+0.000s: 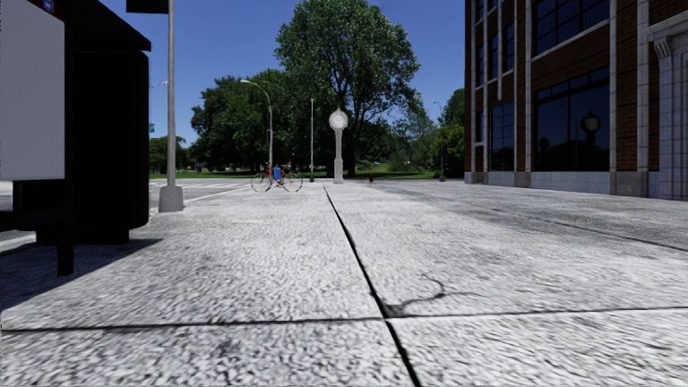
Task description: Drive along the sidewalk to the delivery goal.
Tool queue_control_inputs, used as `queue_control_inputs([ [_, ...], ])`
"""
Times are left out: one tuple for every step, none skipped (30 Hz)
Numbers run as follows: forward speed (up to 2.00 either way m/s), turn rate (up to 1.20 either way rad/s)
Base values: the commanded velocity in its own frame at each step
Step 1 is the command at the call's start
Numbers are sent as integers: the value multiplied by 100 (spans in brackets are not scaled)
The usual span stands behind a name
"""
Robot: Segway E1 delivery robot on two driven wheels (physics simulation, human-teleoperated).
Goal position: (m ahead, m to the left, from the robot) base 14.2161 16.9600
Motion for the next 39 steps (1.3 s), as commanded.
queue_control_inputs([
  [200,0],
  [200,0],
  [200,0],
  [200,0],
  [200,0],
  [200,0],
  [200,0],
  [200,0],
  [200,0],
  [200,0],
  [200,0],
  [200,0],
  [200,0],
  [200,0],
  [200,0],
  [200,0],
  [200,0],
  [200,0],
  [200,0],
  [200,0],
  [200,0],
  [200,0],
  [200,0],
  [200,0],
  [200,0],
  [200,0],
  [200,0],
  [200,0],
  [200,0],
  [200,0],
  [200,0],
  [200,0],
  [200,0],
  [200,0],
  [200,0],
  [200,0],
  [200,0],
  [200,0],
  [200,0],
])
